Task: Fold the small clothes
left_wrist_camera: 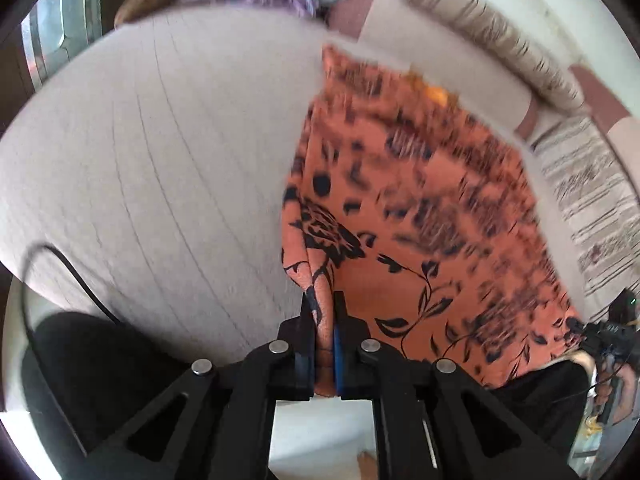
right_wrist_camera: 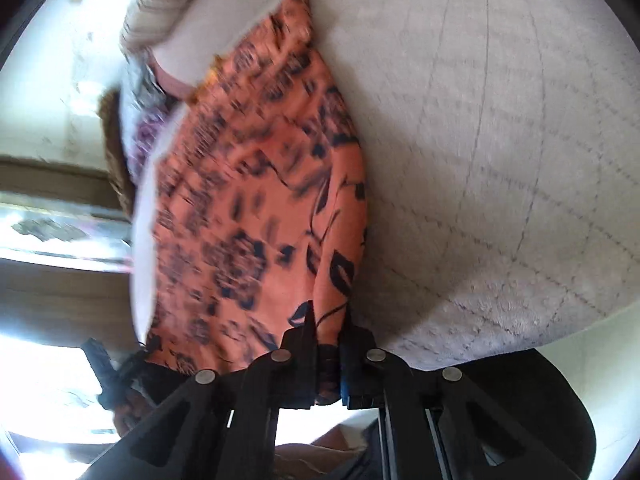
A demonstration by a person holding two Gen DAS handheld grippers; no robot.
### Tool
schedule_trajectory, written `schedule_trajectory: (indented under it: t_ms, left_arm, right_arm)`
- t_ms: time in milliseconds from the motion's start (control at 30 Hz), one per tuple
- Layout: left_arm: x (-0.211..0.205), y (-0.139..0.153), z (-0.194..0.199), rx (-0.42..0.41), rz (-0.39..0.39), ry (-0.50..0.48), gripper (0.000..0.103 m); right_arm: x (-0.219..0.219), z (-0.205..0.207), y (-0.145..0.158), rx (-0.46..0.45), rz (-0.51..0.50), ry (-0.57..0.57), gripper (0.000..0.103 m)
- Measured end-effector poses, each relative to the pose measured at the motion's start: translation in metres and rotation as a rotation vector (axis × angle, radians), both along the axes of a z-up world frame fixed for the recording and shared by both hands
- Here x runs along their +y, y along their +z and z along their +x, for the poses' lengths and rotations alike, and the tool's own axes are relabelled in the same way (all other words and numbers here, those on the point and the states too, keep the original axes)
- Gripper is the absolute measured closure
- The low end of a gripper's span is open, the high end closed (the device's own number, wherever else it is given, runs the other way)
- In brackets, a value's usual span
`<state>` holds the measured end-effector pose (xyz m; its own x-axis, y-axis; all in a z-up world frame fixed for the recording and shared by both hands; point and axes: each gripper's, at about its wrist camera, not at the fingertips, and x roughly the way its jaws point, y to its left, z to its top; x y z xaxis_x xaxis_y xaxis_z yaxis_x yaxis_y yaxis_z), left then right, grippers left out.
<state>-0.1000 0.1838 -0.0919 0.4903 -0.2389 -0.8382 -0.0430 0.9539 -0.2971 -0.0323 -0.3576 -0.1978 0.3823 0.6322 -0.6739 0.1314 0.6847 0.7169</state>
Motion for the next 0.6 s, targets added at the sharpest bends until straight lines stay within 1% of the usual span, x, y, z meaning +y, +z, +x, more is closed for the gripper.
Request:
schedule_trajectory:
  t_ms: [33, 67, 100, 167, 200, 233, 267, 300, 333, 367, 400, 433, 467, 500, 533, 600]
  left_arm:
    - [0.003, 0.002, 0.003, 0.001, -0.015, -0.003, 0.096]
    - [0.004, -0.001, 0.005, 0.015, -0.011, -0.005, 0.096]
    - [0.005, -0.008, 0.008, 0.042, 0.004, 0.002, 0.093]
    - [0.003, -0.031, 0.013, 0.129, 0.016, 0.006, 0.092]
    - [0.001, -0.041, 0.014, 0.163, 0.034, 0.001, 0.09]
    - [-0.001, -0.044, 0.014, 0.166, 0.053, 0.006, 0.078]
    - [-0.002, -0.044, 0.012, 0.153, 0.058, 0.007, 0.071]
    - [-0.004, -0.042, 0.012, 0.142, 0.049, 0.001, 0.057]
    - [-0.006, -0.042, 0.011, 0.132, 0.045, -0.005, 0.054]
    - [-0.009, -0.042, 0.012, 0.127, 0.055, -0.006, 0.055]
    - [-0.01, -0.042, 0.013, 0.125, 0.064, -0.011, 0.081]
    - [-0.011, -0.041, 0.013, 0.129, 0.065, -0.021, 0.098]
    - [-0.009, -0.038, 0.014, 0.125, 0.046, -0.021, 0.098]
    - [-0.008, -0.032, 0.013, 0.105, 0.036, -0.013, 0.098]
    - [-0.014, -0.025, 0.015, 0.081, 0.03, -0.013, 0.098]
    - [-0.013, -0.008, 0.011, 0.032, 0.038, -0.014, 0.098]
  right_arm:
    - [-0.004, -0.001, 0.005, -0.013, 0.006, -0.01, 0.095]
    - [-0.008, -0.001, 0.007, -0.016, -0.001, -0.01, 0.095]
    - [-0.01, 0.0, 0.003, -0.001, 0.009, -0.011, 0.091]
    - [-0.011, 0.003, -0.013, 0.057, 0.022, -0.013, 0.089]
    - [-0.009, 0.004, -0.023, 0.099, 0.01, -0.015, 0.089]
    - [-0.008, 0.005, -0.027, 0.115, -0.003, -0.018, 0.089]
    - [-0.007, 0.005, -0.024, 0.101, 0.004, -0.02, 0.088]
    - [-0.006, 0.004, -0.021, 0.086, 0.005, -0.023, 0.086]
    - [-0.007, 0.004, -0.019, 0.079, 0.003, -0.031, 0.074]
    - [-0.007, 0.005, -0.02, 0.089, 0.001, -0.036, 0.061]
    - [-0.008, 0.006, -0.023, 0.093, 0.024, -0.035, 0.06]
    - [-0.009, 0.008, -0.025, 0.096, 0.035, -0.032, 0.06]
    - [-0.007, 0.01, -0.022, 0.087, 0.005, -0.006, 0.071]
    - [-0.004, 0.01, -0.017, 0.075, -0.029, 0.011, 0.087]
    - [-0.002, 0.01, -0.015, 0.07, -0.039, 0.017, 0.097]
    - [-0.004, 0.007, 0.001, 0.021, -0.039, 0.006, 0.097]
